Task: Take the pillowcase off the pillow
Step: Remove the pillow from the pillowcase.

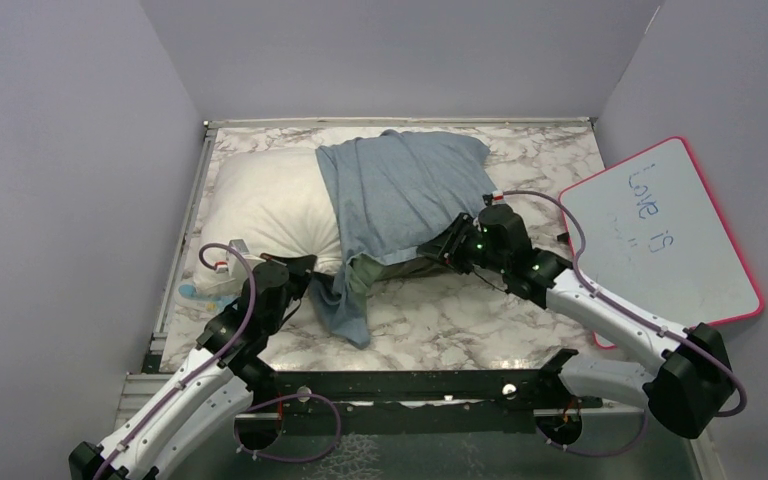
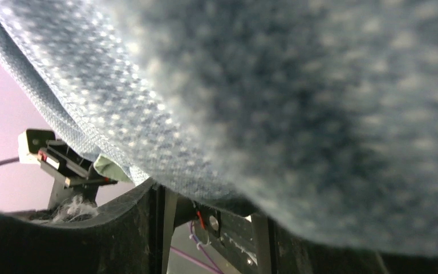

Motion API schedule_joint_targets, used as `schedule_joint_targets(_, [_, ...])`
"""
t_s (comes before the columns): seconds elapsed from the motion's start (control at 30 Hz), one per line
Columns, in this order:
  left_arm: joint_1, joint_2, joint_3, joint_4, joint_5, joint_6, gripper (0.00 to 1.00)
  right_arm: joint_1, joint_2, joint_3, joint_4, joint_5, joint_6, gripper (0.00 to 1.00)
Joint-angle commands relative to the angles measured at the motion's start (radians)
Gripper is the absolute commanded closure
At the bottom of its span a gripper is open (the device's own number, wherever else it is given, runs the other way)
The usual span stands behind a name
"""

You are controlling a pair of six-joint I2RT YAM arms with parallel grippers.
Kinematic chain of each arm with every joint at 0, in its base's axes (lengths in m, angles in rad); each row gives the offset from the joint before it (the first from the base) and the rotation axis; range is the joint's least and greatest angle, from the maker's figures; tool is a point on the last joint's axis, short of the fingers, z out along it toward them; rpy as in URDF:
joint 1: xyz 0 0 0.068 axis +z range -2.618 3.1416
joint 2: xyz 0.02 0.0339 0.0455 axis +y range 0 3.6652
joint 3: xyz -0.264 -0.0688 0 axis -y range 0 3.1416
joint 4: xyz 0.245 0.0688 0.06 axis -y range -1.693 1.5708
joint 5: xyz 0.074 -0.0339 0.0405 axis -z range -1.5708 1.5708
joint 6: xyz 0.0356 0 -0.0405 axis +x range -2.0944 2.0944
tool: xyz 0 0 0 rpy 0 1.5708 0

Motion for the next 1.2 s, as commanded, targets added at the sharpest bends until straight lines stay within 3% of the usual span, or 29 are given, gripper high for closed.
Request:
schedule_joint_targets(0.0, [0.004, -0.023, -0.002, 0.049, -0.019, 0.013, 1.0, 0.0, -0.051, 0.066, -0.087, 0.25, -0.003, 0.77])
schedule_joint_targets(0.1, [0.004, -0.028, -0.008, 0.049, -0.019, 0.009, 1.0, -0.002, -0.106, 0.06, -0.13, 0.345, -0.017, 0.92])
schedule_joint_targets(0.4, [0.004, -0.071, 0.003, -0.008, -0.053, 0.016, 1.0, -0.078, -0.192, 0.131, -0.438, 0.689, -0.185, 1.0])
schedule_joint_targets(0.53, [0.004, -0.113, -0.008, -0.028, -0.072, 0.011, 1.0, -0.206, -0.215, 0.133, -0.46, 0.617, -0.266, 0.99])
schedule_joint_targets(0.67, [0.004, -0.115, -0.01, -0.029, -0.067, 0.007, 1.0, -0.238, -0.206, 0.146, -0.454, 0.419, -0.276, 0.95])
schedule_joint_targets(0.87, [0.004, -0.074, -0.001, 0.003, -0.042, 0.003, 1.0, -0.238, -0.24, 0.053, -0.243, -0.045, -0.224, 0.7])
schedule_joint_targets(1.0, [0.004, -0.035, -0.001, 0.045, -0.015, 0.006, 1.0, -0.227, -0.277, -0.034, -0.107, -0.16, -0.129, 0.49])
schedule_joint_targets(1.03, [0.004, -0.027, -0.001, 0.053, -0.011, 0.004, 1.0, -0.215, -0.279, -0.041, -0.103, -0.159, -0.113, 0.4])
schedule_joint_targets(1.07, [0.004, -0.019, -0.002, 0.061, -0.008, 0.004, 1.0, -0.2, -0.28, -0.043, -0.106, -0.149, -0.099, 0.13])
schedule_joint_targets(1.1, [0.004, -0.014, -0.004, 0.07, -0.004, 0.004, 1.0, -0.181, -0.278, -0.044, -0.107, -0.137, -0.084, 0.02])
schedule_joint_targets(1.17, [0.004, -0.005, -0.006, 0.083, 0.002, 0.003, 1.0, -0.136, -0.268, -0.058, -0.075, -0.123, -0.053, 0.0])
